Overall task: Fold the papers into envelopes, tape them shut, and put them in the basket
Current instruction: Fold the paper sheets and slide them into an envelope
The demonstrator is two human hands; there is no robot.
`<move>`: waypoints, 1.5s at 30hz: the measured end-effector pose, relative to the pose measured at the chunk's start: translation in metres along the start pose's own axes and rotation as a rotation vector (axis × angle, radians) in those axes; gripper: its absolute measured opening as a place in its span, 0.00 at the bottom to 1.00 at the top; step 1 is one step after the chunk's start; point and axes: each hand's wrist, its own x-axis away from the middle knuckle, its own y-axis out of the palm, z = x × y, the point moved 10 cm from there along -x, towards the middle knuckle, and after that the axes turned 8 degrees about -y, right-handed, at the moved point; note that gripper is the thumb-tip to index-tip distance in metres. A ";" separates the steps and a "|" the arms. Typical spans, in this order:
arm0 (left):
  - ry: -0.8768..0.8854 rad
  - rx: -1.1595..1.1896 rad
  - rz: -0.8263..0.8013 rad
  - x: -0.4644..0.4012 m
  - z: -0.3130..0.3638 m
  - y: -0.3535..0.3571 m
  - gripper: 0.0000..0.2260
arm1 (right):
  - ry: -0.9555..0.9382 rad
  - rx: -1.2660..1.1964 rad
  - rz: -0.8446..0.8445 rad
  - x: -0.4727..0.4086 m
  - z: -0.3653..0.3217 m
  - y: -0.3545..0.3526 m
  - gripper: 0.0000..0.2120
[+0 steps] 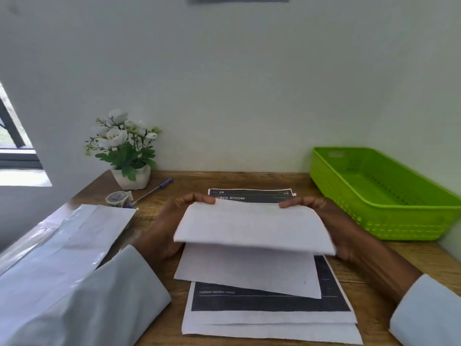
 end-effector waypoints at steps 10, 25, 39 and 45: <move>-0.021 0.040 -0.083 0.005 0.004 0.010 0.13 | -0.223 0.086 0.260 0.003 -0.023 -0.024 0.08; 0.026 -0.180 -0.120 0.005 0.001 0.019 0.26 | -0.214 0.199 0.004 0.006 -0.023 0.002 0.14; 0.258 -0.523 0.024 0.015 0.027 0.012 0.17 | -0.224 0.256 0.056 0.001 -0.031 -0.010 0.14; 0.573 -0.925 0.242 0.027 0.046 0.026 0.08 | -0.542 1.024 0.162 0.005 -0.056 -0.003 0.06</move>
